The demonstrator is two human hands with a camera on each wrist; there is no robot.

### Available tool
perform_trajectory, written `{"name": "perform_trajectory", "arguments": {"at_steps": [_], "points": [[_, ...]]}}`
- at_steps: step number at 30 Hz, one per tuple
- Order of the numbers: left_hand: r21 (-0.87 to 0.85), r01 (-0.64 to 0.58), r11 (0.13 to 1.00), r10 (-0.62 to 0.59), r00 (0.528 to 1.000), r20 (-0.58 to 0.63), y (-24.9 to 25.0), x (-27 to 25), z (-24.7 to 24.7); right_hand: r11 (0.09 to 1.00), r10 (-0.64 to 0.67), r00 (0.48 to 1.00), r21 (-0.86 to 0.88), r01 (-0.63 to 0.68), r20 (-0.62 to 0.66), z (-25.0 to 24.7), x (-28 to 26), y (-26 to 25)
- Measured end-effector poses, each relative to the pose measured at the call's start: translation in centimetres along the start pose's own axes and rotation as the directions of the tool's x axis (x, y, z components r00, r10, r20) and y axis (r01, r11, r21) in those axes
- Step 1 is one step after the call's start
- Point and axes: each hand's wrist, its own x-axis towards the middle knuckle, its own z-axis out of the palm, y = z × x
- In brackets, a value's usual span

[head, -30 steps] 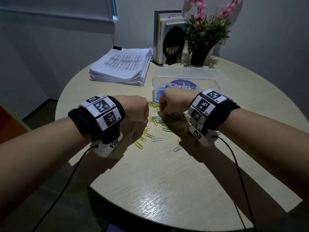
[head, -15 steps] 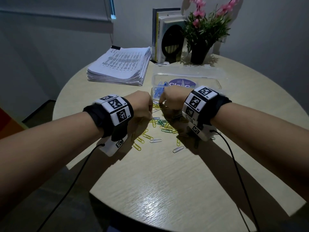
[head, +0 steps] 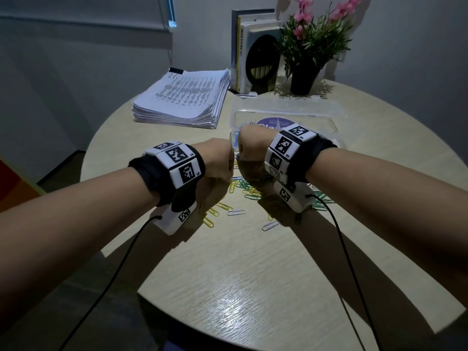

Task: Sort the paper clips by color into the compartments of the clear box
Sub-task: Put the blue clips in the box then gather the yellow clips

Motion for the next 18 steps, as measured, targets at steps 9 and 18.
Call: {"name": "perform_trajectory", "arguments": {"at_steps": [9, 18], "points": [[-0.007, 0.061, 0.998, -0.06, 0.995, 0.084, -0.2, 0.1, -0.2, 0.997, 0.013, 0.998, -0.076, -0.009, 0.058, -0.7, -1.1, 0.5], [-0.162, 0.084, 0.983, -0.079, 0.996, 0.038, -0.9, -0.5, -0.5, 0.999, -0.008, 0.999, -0.046, 0.01, 0.043, 0.2, -0.6, -0.2]]}}
